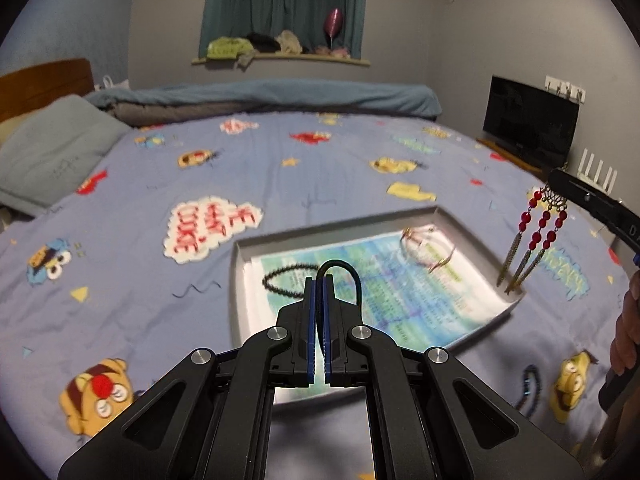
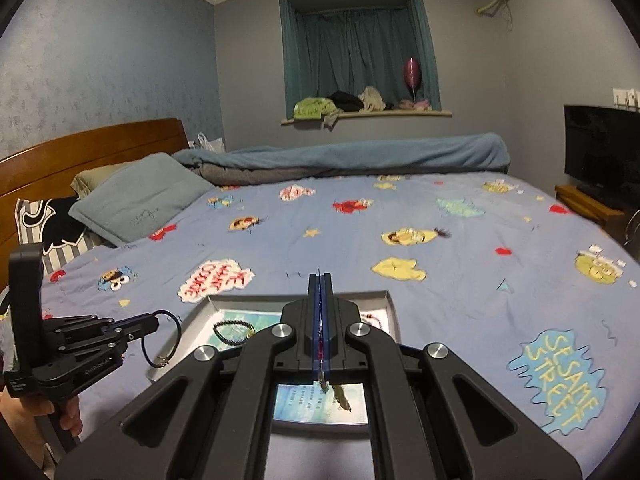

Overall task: Organize jewelry
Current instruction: 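Lower the hair tie and earrings into the grey box and open both tools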

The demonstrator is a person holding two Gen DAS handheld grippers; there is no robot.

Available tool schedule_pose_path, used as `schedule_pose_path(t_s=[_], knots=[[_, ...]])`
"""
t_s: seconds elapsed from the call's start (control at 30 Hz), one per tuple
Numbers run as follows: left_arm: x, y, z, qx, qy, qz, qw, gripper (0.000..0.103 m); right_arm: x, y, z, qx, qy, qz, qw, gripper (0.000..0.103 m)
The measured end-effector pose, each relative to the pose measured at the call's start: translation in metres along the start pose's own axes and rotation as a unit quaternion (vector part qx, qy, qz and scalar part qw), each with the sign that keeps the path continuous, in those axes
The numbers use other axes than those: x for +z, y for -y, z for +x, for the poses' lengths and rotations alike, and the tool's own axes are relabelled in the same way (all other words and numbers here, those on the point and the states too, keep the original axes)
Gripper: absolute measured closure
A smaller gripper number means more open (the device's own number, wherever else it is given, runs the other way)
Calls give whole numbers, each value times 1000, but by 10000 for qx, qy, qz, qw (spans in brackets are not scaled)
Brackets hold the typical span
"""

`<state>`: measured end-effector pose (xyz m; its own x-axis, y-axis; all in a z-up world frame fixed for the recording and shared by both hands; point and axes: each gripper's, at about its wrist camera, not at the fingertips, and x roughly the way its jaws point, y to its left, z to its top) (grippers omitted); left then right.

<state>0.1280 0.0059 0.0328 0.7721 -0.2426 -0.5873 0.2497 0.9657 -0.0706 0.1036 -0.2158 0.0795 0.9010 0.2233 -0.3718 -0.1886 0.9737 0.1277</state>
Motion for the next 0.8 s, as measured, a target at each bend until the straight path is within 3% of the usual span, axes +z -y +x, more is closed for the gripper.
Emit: schedule_pose_path(t_s=[0.3,0.5,0.8], knots=[[-16,-15,53,5,-450,-173,9988,99,-22,12,55,340,-622,255,9972,102],[-23,-27,67,64,-634,-284,9976,99,-42,23,80,164,-986,278,9946,102],[-26,-34,74,216,-705,-333,9967,99,-55,36,93,-50,-1141,313,9930,102]])
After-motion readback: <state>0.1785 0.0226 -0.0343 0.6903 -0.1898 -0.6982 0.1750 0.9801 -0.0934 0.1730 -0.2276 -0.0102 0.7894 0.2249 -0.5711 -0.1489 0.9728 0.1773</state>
